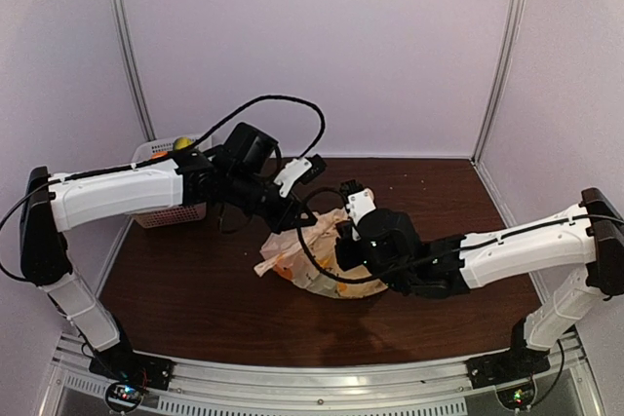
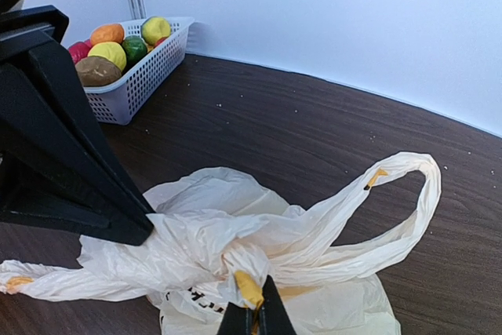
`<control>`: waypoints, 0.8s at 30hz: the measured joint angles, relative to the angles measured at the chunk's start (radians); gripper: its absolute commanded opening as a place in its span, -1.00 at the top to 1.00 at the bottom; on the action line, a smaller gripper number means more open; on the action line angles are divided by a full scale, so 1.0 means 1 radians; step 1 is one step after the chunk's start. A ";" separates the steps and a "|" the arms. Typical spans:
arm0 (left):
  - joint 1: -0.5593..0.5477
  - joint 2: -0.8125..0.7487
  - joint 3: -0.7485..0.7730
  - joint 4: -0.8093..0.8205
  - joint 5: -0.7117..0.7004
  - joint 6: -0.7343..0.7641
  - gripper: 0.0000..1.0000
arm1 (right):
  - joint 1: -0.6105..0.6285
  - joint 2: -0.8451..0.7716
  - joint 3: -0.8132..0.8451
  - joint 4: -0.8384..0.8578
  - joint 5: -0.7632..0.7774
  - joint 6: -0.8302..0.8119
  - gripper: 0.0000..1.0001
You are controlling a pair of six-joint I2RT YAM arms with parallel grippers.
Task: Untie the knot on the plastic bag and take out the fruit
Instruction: Untie the bag handles from the takeout bag.
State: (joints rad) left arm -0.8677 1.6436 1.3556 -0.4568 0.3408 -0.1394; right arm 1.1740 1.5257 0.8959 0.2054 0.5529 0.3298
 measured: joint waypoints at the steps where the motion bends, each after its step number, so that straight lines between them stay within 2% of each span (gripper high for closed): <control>1: 0.000 -0.002 0.000 0.001 -0.001 0.000 1.00 | 0.000 -0.002 -0.008 0.011 0.002 0.000 1.00; 13: -0.010 -0.017 -0.013 0.049 -0.020 -0.001 1.00 | -0.013 -0.129 -0.182 0.149 0.020 0.030 1.00; 24: 0.016 -0.030 -0.037 0.068 -0.076 -0.014 0.98 | -0.047 -0.140 -0.249 0.218 -0.005 0.071 1.00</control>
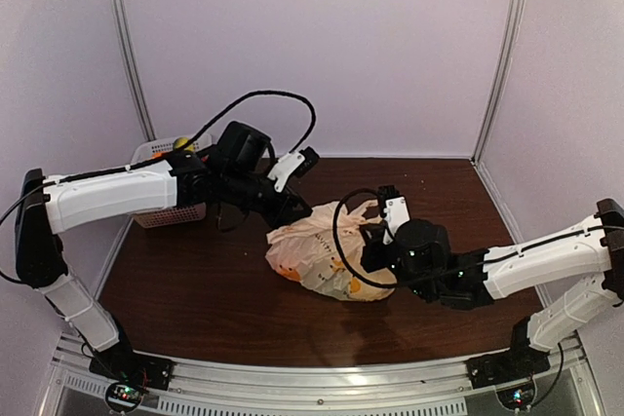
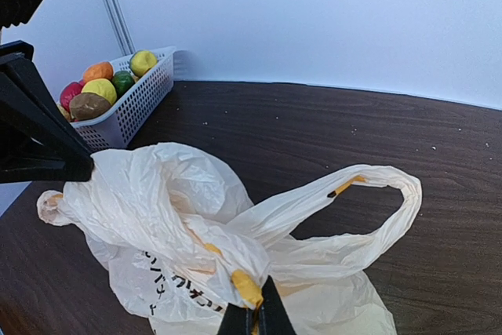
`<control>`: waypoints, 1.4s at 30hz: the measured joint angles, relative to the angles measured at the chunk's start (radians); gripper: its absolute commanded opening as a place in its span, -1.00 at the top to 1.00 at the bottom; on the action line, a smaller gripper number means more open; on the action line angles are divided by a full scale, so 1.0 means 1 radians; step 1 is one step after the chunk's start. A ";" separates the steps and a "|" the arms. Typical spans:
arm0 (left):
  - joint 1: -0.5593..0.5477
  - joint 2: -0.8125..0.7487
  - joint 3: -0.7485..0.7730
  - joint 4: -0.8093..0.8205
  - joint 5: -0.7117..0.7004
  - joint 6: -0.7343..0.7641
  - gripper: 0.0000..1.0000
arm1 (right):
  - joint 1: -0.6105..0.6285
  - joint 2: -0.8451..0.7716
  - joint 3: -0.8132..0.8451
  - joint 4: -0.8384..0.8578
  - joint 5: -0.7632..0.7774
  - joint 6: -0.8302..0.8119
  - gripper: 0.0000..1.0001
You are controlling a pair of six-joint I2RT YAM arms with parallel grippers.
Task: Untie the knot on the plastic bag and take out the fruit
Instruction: Untie the bag handles from the takeout bag.
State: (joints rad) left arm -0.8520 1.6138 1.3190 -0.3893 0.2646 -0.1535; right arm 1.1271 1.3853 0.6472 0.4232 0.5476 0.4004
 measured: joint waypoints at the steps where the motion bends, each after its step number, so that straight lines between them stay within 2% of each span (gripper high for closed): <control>1: 0.002 -0.004 -0.002 0.000 -0.005 0.000 0.84 | -0.002 0.000 -0.001 0.006 -0.011 -0.002 1.00; 5: 0.004 -0.035 -0.019 0.007 -0.005 0.014 -0.05 | -0.009 0.000 -0.001 0.026 -0.087 -0.021 1.00; 7: 0.005 -0.070 -0.043 0.023 0.004 0.023 -0.31 | -0.012 0.000 0.000 0.033 -0.129 -0.033 1.00; 10: 0.000 -0.117 -0.062 0.040 0.021 0.040 -0.48 | -0.012 0.002 0.008 0.045 -0.196 -0.049 1.00; 17: -0.008 -0.074 -0.055 0.072 0.056 0.043 -0.60 | -0.012 0.047 0.053 0.065 -0.302 -0.061 1.00; 20: -0.008 -0.023 -0.052 0.062 0.056 0.039 -0.48 | -0.012 0.054 0.055 0.067 -0.323 -0.061 1.00; 25: -0.008 -0.002 -0.051 0.039 0.060 0.027 -0.01 | -0.012 0.054 0.055 0.068 -0.327 -0.061 1.00; 32: -0.014 -0.002 -0.049 0.040 0.082 0.019 0.53 | -0.012 0.054 0.055 0.067 -0.326 -0.061 1.00; 38: -0.016 -0.002 -0.049 0.040 0.099 0.014 0.86 | -0.012 0.054 0.055 0.066 -0.317 -0.060 1.00; 42: -0.017 -0.002 -0.049 0.042 0.103 0.013 1.00 | -0.012 0.054 0.055 0.065 -0.303 -0.058 1.00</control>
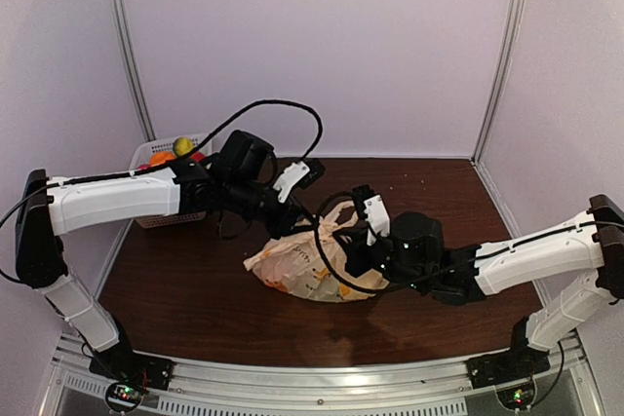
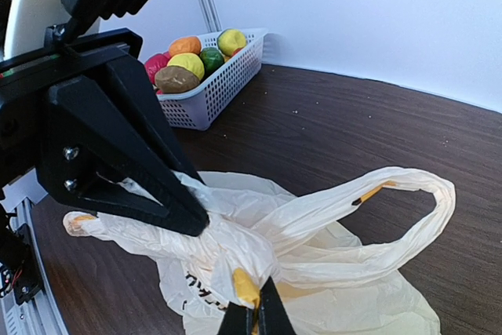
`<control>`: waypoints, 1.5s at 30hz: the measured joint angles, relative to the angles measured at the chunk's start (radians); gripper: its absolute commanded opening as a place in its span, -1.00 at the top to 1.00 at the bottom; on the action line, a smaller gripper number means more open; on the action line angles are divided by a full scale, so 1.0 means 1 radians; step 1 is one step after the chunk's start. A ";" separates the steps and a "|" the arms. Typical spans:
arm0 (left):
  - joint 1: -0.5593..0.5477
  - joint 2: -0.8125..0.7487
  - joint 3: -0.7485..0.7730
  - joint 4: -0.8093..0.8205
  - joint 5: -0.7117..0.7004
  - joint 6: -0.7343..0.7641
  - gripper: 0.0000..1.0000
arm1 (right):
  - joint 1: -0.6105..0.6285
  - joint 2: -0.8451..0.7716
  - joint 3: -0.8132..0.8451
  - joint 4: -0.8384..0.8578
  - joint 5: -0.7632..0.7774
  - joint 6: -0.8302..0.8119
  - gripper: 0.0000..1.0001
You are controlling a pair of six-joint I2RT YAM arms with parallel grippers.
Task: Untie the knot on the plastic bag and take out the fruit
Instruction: Untie the bag handles from the takeout bag.
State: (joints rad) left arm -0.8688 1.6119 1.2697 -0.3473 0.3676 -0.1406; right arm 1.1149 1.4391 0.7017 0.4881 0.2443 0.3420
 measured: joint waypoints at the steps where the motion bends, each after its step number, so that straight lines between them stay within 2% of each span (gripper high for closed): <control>1: 0.000 0.000 0.000 0.000 0.000 0.000 1.00 | 0.000 0.000 0.000 -0.001 0.004 0.002 1.00; 15: -0.011 -0.001 0.016 0.042 -0.011 0.000 1.00 | 0.005 -0.058 -0.055 0.008 0.139 0.114 1.00; 34: -0.021 -0.003 0.016 0.051 -0.078 0.000 1.00 | -0.064 -0.122 -0.156 0.032 0.146 0.333 1.00; 41: -0.018 -0.017 0.016 0.033 -0.090 0.000 1.00 | -0.088 -0.145 -0.173 0.017 0.163 0.344 1.00; 43: -0.015 -0.018 0.016 0.032 -0.079 0.001 1.00 | -0.091 -0.147 -0.173 0.015 0.162 0.324 0.93; 44: -0.014 -0.018 0.016 0.032 -0.070 0.002 1.00 | -0.093 -0.151 -0.172 0.009 0.159 0.310 0.85; 45: -0.013 -0.018 0.016 0.032 -0.062 0.002 1.00 | -0.093 -0.157 -0.171 0.000 0.156 0.297 0.68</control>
State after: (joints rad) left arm -0.8822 1.5936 1.2858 -0.3149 0.3058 -0.1383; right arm 1.0214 1.2823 0.5308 0.4877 0.4007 0.6392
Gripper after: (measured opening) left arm 0.007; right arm 0.022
